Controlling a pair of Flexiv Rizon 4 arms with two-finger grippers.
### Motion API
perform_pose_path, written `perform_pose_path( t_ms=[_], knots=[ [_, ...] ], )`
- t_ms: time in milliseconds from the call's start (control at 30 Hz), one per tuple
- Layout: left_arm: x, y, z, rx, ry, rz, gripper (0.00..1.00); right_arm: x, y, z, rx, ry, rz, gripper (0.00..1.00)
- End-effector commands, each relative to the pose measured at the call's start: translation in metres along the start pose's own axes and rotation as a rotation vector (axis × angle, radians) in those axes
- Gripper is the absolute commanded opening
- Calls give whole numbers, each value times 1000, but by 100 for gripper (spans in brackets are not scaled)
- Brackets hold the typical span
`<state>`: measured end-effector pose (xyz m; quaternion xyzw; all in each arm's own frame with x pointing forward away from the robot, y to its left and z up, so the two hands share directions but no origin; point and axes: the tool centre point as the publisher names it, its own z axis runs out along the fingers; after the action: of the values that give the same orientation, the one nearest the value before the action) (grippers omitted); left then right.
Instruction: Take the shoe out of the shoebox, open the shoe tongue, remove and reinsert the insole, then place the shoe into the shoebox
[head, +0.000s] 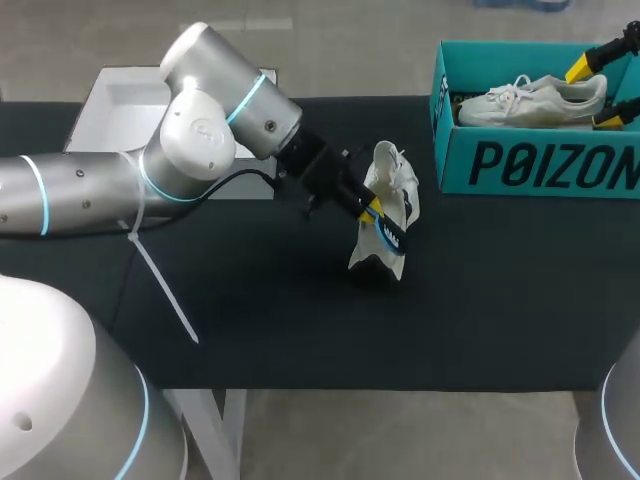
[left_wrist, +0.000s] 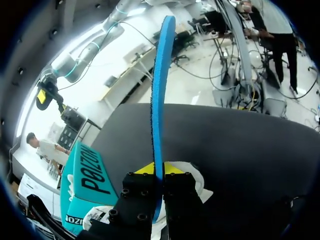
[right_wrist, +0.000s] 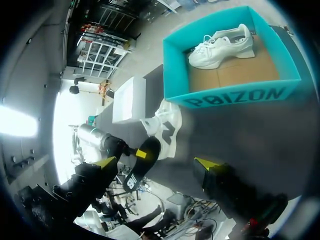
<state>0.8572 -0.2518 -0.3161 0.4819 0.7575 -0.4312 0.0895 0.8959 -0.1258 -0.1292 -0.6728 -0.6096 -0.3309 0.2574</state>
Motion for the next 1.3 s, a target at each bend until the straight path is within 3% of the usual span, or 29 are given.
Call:
perform_pose_path(
  t_ms=[33, 533, 867, 900, 967, 1067, 1100, 1133, 1300],
  knots=[
    [-6, 10, 5, 6, 21, -6, 0, 0, -1, -1, 0, -4, 1, 100],
    [0, 36, 7, -56, 13, -73, 0, 0, -1, -1, 0, -4, 1, 100],
    [-6, 47, 7, -87, -12, -121, 0, 0, -1, -1, 0, -4, 1, 100],
    [-6, 49, 8, -97, -11, -126, 2, 0, -1, -1, 0, -4, 1, 100],
    [-5, 52, 8, -89, -6, -141, 18, 0, -1, -1, 0, -4, 1, 100],
    [-3, 48, 8, -70, -10, -142, 21, 0, -1, -1, 0, -4, 1, 100],
    [-3, 46, 7, -64, -13, -139, 27, 0, -1, -1, 0, -4, 1, 100],
    [-3, 44, 6, -58, -15, -137, 41, 0, -1, -1, 0, -4, 1, 100],
    [-4, 33, 4, -46, -17, -120, 45, 0, -1, -1, 0, -4, 1, 100]
  ],
)
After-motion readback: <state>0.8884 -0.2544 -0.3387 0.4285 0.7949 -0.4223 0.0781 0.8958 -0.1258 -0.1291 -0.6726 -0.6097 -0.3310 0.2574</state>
